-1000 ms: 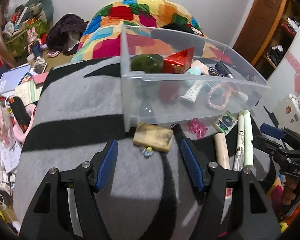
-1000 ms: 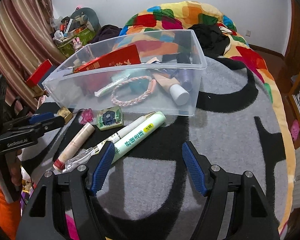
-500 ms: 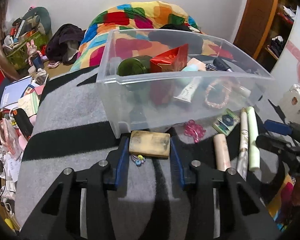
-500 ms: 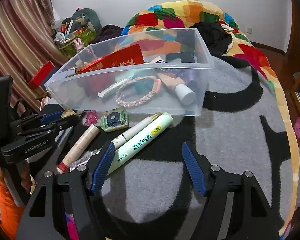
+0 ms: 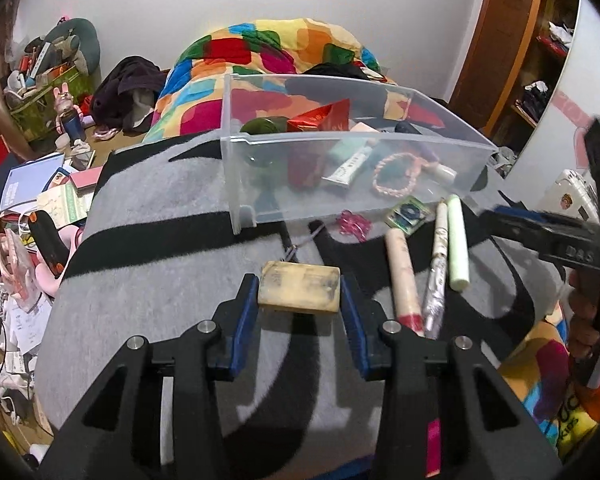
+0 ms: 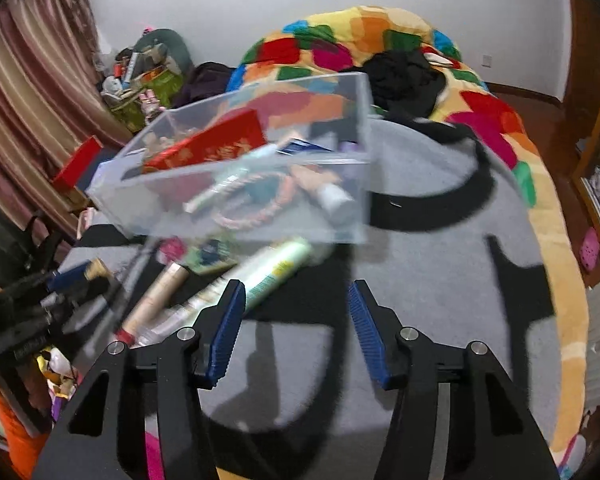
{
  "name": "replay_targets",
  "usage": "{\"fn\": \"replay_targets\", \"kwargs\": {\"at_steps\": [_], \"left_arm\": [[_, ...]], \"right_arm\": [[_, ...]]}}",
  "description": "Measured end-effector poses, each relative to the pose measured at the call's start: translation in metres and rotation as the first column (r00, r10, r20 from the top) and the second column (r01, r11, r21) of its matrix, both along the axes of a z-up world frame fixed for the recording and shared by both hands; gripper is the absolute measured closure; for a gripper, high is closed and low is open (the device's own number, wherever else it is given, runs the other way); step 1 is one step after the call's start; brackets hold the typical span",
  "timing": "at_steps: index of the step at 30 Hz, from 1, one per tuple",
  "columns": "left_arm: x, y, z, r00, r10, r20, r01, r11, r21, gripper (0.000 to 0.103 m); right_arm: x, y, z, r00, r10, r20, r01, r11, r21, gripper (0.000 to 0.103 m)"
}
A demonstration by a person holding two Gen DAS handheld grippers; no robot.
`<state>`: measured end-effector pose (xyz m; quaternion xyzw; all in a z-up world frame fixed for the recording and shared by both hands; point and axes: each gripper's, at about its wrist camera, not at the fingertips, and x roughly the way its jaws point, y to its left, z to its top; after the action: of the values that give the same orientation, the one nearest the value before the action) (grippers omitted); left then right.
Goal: Organize objects
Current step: 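Grasp the beige soap bar with the left tool while the right tool grasps the white tube, then lower the soap bar and white tube into the clear box and open both tools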
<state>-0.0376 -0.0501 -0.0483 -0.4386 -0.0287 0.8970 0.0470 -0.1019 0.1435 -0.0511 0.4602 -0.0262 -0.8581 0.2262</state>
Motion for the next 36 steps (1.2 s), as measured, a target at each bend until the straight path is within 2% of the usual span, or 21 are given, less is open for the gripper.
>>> {"fn": "replay_targets", "kwargs": {"at_steps": [4, 11, 16, 19, 20, 21, 22, 24, 26, 27, 36], "left_arm": [[0.010, 0.005, -0.003, 1.000, -0.027, 0.007, 0.027, 0.999, 0.022, 0.063], [0.016, 0.014, -0.014, 0.999, -0.039, 0.035, 0.038, 0.999, 0.014, 0.062], [0.017, 0.013, -0.015, 1.000, -0.014, 0.023, 0.014, 1.000, 0.006, 0.046], [0.016, 0.016, -0.017, 1.000, -0.008, 0.013, 0.009, 1.000, -0.026, 0.046], [0.015, 0.018, -0.017, 1.000, -0.006, 0.008, 0.006, 0.999, -0.040, 0.047], [0.015, 0.019, -0.018, 1.000, -0.004, 0.004, 0.004, 0.999, -0.053, 0.048], [0.015, 0.020, -0.018, 1.000, -0.001, -0.003, 0.001, 0.998, -0.063, 0.054], [0.015, 0.022, -0.018, 1.000, -0.004, -0.014, 0.003, 0.998, -0.070, 0.063], [0.015, 0.022, -0.018, 1.000, -0.003, -0.019, 0.001, 0.997, -0.071, 0.063], [0.015, 0.022, -0.018, 1.000, -0.003, -0.019, 0.001, 0.998, -0.068, 0.063], [0.010, 0.015, -0.001, 0.999, 0.014, -0.045, -0.013, 1.000, 0.002, 0.063]], "right_arm": [[0.002, -0.022, -0.012, 0.999, 0.035, 0.003, -0.035, 0.998, 0.056, 0.049], [0.011, 0.001, -0.017, 1.000, 0.017, -0.004, -0.017, 0.994, 0.108, 0.050], [0.009, 0.021, -0.012, 0.999, -0.030, 0.010, 0.030, 0.997, 0.067, 0.051], [0.006, 0.012, -0.008, 1.000, -0.012, -0.020, 0.013, 0.997, 0.080, 0.051], [0.005, 0.007, -0.009, 1.000, -0.003, -0.023, 0.005, 0.996, 0.091, 0.053], [0.004, 0.003, -0.012, 1.000, 0.004, -0.020, -0.002, 0.995, 0.100, 0.058], [0.003, 0.002, -0.016, 1.000, 0.008, -0.014, -0.007, 0.994, 0.106, 0.069], [0.006, 0.000, -0.019, 0.999, 0.008, -0.037, -0.003, 0.992, 0.126, 0.073], [0.011, 0.001, -0.018, 0.998, 0.011, -0.056, -0.003, 0.990, 0.138, 0.081], [0.014, 0.003, -0.016, 0.998, 0.013, -0.062, -0.004, 0.990, 0.140, 0.089], [0.030, 0.019, -0.001, 0.997, 0.025, -0.078, -0.018, 0.997, 0.079, 0.089]]}}
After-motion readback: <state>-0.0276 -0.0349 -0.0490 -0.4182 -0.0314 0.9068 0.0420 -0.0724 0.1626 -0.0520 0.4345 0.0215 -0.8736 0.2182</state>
